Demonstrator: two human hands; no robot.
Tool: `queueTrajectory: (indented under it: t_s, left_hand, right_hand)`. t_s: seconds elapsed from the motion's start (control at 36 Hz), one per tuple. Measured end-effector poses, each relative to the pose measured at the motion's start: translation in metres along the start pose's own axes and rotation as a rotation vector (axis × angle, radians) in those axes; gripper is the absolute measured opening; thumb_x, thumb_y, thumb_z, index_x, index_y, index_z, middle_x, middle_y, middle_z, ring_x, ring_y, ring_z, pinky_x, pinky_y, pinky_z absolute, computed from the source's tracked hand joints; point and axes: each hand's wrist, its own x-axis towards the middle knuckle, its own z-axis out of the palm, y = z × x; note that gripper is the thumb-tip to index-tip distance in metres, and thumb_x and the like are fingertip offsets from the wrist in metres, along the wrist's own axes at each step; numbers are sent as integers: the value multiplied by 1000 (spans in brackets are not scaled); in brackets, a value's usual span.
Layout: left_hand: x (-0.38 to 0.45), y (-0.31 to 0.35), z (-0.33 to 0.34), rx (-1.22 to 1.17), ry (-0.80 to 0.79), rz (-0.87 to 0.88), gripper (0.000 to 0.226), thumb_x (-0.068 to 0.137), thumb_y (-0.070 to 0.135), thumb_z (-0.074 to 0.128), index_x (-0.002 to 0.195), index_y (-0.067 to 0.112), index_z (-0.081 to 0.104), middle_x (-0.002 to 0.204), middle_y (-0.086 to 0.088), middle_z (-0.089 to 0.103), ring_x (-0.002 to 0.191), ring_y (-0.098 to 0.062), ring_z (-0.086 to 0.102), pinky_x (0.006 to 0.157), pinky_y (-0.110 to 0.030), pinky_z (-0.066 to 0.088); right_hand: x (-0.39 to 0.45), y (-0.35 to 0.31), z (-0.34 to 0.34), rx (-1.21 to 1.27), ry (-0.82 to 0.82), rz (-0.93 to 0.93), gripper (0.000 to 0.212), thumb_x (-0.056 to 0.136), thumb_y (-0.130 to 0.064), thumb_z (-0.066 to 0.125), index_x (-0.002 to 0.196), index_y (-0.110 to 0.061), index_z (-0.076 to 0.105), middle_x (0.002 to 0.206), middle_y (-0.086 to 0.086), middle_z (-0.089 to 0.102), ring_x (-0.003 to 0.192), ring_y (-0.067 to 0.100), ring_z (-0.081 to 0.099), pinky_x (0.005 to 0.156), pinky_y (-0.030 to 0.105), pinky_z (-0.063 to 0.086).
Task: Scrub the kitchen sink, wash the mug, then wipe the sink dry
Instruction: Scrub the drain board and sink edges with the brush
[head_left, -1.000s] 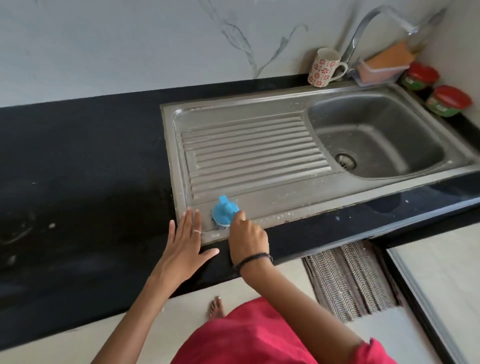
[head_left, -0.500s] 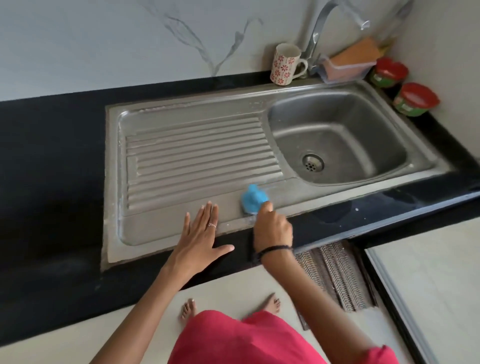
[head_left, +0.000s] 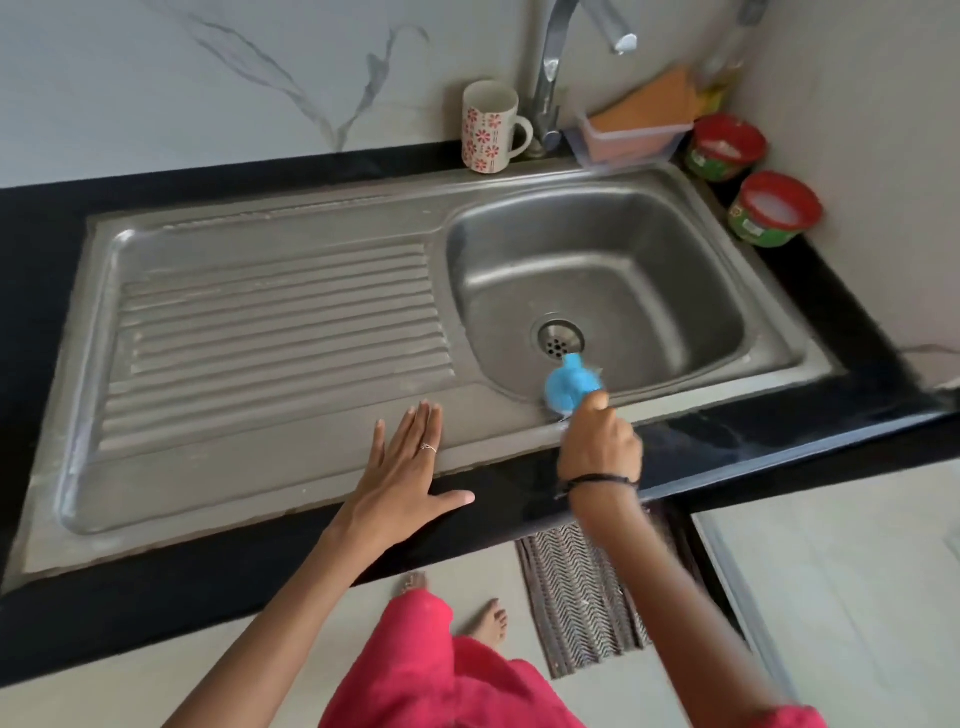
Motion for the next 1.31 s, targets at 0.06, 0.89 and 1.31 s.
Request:
queueTrajectory:
  t_s: [0.06, 0.89, 1.31]
  left_hand:
    - [10, 8, -3, 8, 1, 1, 99, 88, 59, 42, 143, 12, -25, 153, -4, -26, 141, -14, -24, 111, -38, -20]
    - [121, 105, -15, 46, 126, 250, 118, 54, 81, 2, 148, 12, -12, 157, -2, -10, 145, -12, -8, 109, -29, -17]
    - [158, 150, -16, -68, 133, 183, 112, 76, 71, 50, 147, 15, -17, 156, 1, -17, 132, 0, -24, 112, -29, -17]
  right_hand:
    - [-18, -19, 7, -30, 19, -88, 26, 65, -19, 78, 84, -6, 64, 58, 6, 67, 50, 18, 67, 40, 21, 47]
    - [98, 101, -34, -230, -53, 65, 27, 99, -14, 30, 123, -7, 41, 109, 10, 67, 102, 30, 65, 78, 36, 50]
    - [124, 120, -42, -283, -206, -212, 26, 100, -13, 29, 125, -9, 37, 108, 6, 66, 102, 26, 65, 77, 35, 50]
